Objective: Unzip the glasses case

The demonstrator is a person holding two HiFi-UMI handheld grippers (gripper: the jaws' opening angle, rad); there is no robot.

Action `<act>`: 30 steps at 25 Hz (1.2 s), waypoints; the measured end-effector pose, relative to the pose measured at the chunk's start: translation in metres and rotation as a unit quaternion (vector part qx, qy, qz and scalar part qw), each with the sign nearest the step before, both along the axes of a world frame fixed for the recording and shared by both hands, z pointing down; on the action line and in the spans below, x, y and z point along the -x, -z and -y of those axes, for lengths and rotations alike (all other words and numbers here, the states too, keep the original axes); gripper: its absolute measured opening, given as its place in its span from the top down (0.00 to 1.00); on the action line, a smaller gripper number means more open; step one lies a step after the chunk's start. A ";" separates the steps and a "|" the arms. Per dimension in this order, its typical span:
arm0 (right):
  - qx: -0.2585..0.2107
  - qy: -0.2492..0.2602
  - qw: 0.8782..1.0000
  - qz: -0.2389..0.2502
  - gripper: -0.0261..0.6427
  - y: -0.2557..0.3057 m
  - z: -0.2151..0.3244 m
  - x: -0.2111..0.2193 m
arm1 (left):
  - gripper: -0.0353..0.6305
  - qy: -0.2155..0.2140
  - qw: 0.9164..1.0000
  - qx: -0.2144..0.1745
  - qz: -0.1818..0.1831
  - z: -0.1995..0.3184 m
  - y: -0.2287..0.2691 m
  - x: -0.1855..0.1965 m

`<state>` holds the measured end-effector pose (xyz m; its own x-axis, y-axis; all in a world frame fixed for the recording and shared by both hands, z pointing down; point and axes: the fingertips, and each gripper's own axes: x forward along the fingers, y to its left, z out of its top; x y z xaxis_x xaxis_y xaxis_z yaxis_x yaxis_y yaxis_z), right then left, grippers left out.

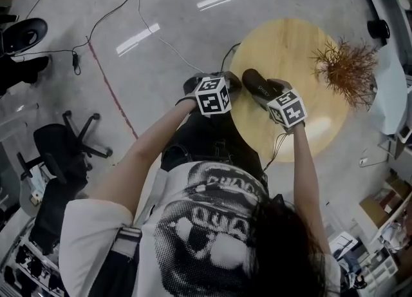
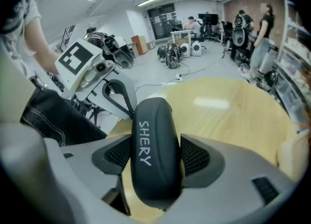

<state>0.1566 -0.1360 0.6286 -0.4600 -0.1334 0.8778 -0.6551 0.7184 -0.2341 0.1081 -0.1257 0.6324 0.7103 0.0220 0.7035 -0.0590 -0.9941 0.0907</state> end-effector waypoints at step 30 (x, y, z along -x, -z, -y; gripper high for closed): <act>0.093 -0.076 0.992 0.034 0.53 0.005 0.005 0.019 | 0.93 0.037 0.999 -0.038 -0.010 0.000 0.001 0.010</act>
